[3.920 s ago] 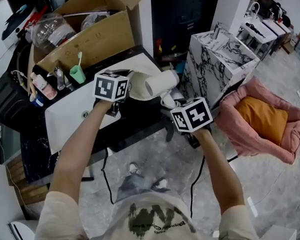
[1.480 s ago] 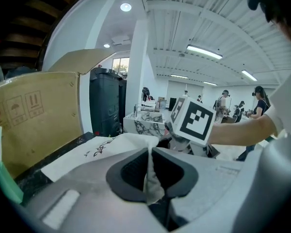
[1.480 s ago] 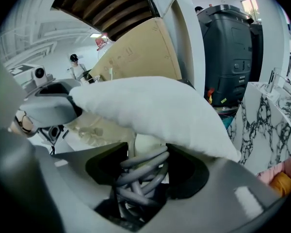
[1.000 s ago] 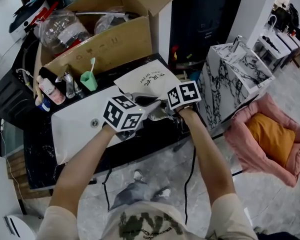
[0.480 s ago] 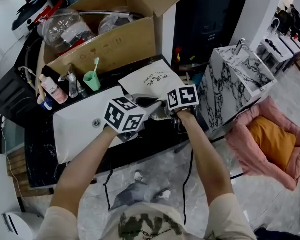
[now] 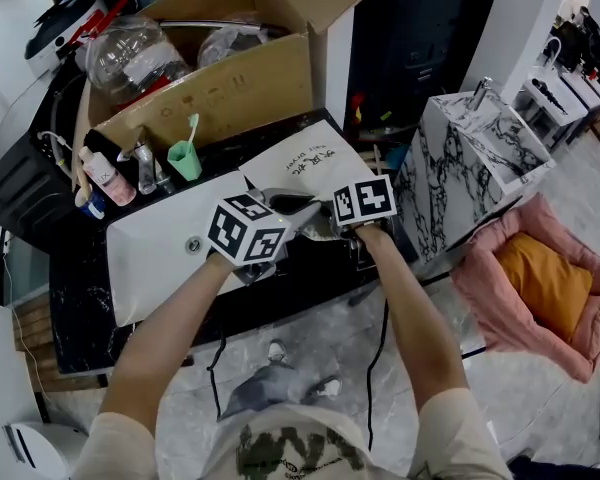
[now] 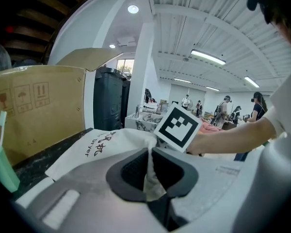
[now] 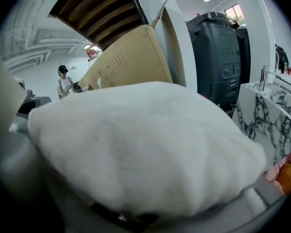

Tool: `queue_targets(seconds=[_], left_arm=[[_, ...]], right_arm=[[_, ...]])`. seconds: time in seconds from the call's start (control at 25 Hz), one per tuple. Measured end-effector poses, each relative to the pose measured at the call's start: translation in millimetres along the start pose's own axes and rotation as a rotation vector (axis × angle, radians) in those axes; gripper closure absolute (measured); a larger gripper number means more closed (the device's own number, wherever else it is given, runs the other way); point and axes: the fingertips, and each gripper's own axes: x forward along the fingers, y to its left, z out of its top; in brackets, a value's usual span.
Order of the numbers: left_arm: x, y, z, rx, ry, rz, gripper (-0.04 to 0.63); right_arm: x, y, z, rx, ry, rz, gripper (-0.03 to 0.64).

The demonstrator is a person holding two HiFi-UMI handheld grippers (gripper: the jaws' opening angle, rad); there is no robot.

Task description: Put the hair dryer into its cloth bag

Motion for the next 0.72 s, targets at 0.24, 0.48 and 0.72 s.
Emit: queue_targets(seconds=[0.24, 0.48, 0.72], left_arm=[[0.0, 0.7, -3.3, -0.004, 0.006, 0.013, 0.566], [0.5, 3.5, -6.5, -0.026, 0.001, 0.033, 0.566], [1.9, 1.6, -14.2, -0.052, 0.006, 0.083, 0.565]], right_arm=[[-8.9, -0.6, 0.6, 0.001, -0.022, -0.003, 0.285], [-26.9, -1.6, 0.3, -0.006, -0.048, -0.011, 0.285], [-52.1, 1.3, -3.7, -0.010, -0.082, -0.007, 0.285]])
